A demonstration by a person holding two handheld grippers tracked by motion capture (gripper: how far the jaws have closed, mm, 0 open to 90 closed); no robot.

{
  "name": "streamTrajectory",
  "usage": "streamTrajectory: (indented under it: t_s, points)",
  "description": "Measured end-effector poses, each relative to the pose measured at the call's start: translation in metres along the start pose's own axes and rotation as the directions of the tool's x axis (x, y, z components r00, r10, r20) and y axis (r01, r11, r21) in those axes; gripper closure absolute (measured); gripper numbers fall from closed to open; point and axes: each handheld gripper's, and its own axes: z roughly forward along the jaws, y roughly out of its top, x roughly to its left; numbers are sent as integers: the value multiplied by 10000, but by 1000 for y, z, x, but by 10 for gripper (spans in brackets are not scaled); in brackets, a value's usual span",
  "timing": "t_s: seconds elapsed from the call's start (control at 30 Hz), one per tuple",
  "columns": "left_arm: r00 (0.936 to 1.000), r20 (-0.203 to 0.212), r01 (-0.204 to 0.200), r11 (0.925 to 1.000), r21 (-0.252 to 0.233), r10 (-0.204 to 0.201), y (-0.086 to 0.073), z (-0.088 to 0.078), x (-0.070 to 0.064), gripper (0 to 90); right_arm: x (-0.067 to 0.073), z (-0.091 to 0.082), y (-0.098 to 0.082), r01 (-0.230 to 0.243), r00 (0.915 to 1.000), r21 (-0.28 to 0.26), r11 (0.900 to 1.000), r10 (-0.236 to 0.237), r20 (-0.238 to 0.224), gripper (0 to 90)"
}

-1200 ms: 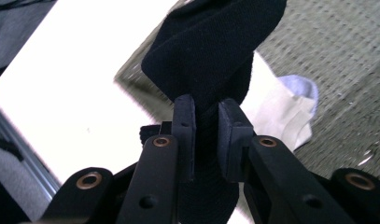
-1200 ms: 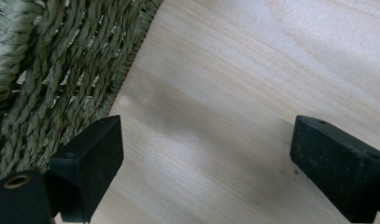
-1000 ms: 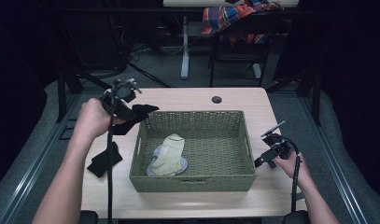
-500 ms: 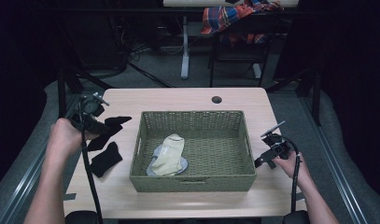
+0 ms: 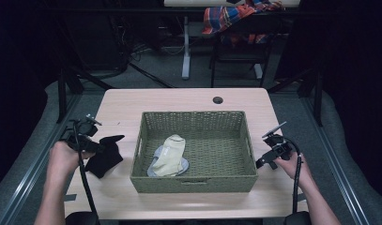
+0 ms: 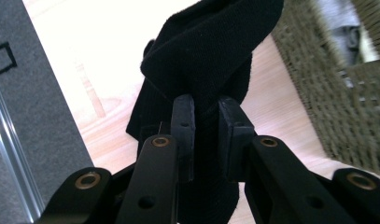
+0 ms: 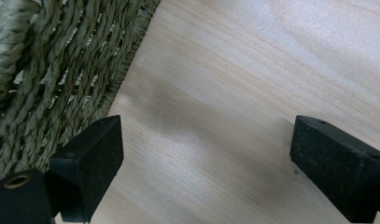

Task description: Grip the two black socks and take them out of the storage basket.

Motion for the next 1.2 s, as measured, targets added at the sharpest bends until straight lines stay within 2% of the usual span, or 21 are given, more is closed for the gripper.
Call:
streamTrajectory:
  t_s: [0.13, 0.23, 0.27, 0.3, 0.4, 0.63, 0.73, 0.97, 1.0, 1.07, 1.13, 1.2]
  points:
    - [10000, 15, -36, 9997, 257, 36, -4, 10, 2, 787, -1, -1, 1, 153, 9999, 262, 9995, -151, -47, 96]
    - [10000, 35, 53, 9991, 409, -55, -8, 22, 5, 784, 0, 0, 1, 158, 9999, 247, 9996, -159, 38, 96]
    - [10000, 35, 53, 9991, 409, -55, -8, 22, 5, 784, 1, 1, 0, -19, 10000, 20, 10000, 19, 64, 96]
    - [9999, -44, 133, 9983, 575, -131, -10, 29, 6, 784, 0, 1, 1, 63, 10000, 100, 9999, -64, 18, 96]
    - [9999, -53, 159, 9972, 732, -156, -14, 36, 6, 784, -1, 0, 1, 215, 9997, 309, 9993, -217, 63, 96]
    - [9993, -209, 332, 9976, 607, -320, -16, 43, 7, 784, 1, 0, 2, 270, 9996, 330, 9991, -272, 35, 96]
    - [9993, -223, 305, 9967, 746, -289, -16, 50, 6, 784, 1, 0, 2, 274, 9996, 338, 9991, -275, 31, 96]
    - [9995, -136, 289, 9949, 964, -277, -16, 62, 6, 767, 1, 1, 2, 276, 9996, 352, 9990, -277, 35, 96]
    - [9994, -71, 332, 9949, 950, -327, -16, 63, 7, 757, 2, 2, 1, 92, 10000, 116, 9999, -93, 19, 96]
    - [9991, 43, 413, 9944, 970, -420, -16, 66, 8, 753, 1, 0, 2, 319, 9995, 390, 9987, -319, -15, 96]
    - [9988, 87, 471, 9934, 1044, -483, -16, 69, 6, 753, 2, 1, 2, 286, 9995, 296, 9992, -283, -107, 96]
    - [9989, 34, 470, 9930, 1084, -476, -16, 71, 5, 753, 2, 1, 3, 329, 9995, 350, 9988, -330, 25, 96]
